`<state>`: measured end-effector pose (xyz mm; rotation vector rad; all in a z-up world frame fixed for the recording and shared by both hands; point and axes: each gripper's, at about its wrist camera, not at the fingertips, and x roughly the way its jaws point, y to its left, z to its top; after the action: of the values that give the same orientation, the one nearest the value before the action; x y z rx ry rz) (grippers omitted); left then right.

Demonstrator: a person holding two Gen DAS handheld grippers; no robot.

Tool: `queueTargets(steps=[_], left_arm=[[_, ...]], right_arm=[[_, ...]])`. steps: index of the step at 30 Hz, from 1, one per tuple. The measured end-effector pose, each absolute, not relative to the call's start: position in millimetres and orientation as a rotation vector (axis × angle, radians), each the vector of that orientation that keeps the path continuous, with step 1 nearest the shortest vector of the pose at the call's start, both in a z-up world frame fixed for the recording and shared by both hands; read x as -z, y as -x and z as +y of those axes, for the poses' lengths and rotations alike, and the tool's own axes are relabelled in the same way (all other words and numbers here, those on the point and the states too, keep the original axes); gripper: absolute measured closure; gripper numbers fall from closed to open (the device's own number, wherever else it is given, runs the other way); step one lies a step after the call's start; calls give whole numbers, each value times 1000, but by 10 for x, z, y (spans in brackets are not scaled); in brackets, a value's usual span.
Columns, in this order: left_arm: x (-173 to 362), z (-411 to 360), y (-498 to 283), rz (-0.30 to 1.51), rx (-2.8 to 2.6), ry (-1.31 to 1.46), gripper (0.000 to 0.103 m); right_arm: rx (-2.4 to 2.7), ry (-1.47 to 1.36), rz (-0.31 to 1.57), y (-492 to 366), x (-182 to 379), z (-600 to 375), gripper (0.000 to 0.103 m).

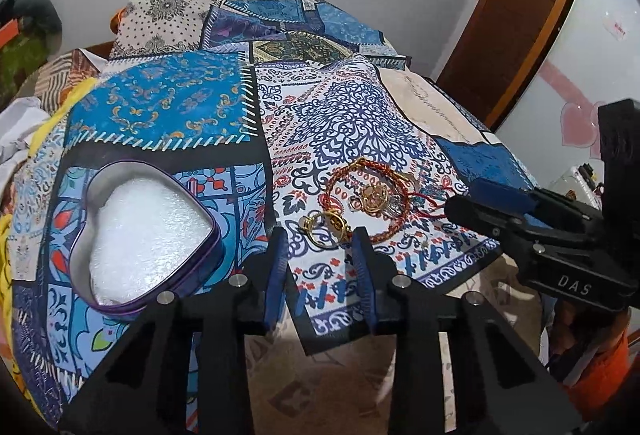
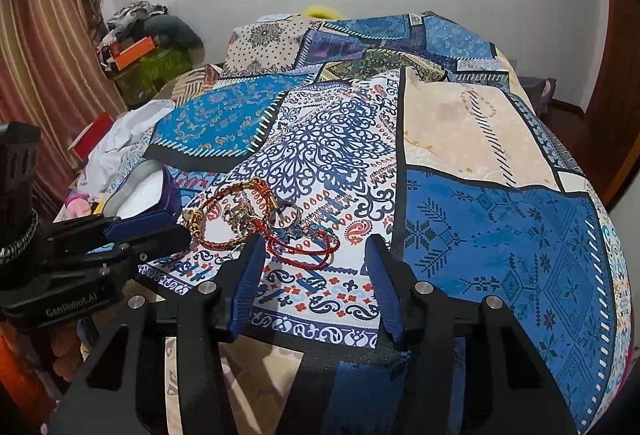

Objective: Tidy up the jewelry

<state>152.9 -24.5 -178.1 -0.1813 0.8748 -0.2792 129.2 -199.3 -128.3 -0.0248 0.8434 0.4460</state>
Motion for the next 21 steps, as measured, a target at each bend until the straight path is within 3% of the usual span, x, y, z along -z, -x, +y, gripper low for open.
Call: queueTargets(steps=[9, 14, 17, 18, 21], left_arm=[[1847, -249, -1608, 867, 288, 192, 72], [1862, -295, -1631, 861, 295, 171, 80], [1861, -309, -1629, 858, 292, 163, 84], [1863, -313, -1632, 860, 292, 160, 92], [1861, -327, -1626, 861, 297, 159, 93]], right_arm=[[-451, 58, 859, -1374, 1358, -1922, 60], [-453, 54, 862, -1390, 1385, -1903, 63], [-444, 80, 860, -1386, 1399, -1868, 71], [-443, 91, 859, -1384, 1405, -1853, 76], [-444, 107, 856, -1383, 1411, -1831, 91]])
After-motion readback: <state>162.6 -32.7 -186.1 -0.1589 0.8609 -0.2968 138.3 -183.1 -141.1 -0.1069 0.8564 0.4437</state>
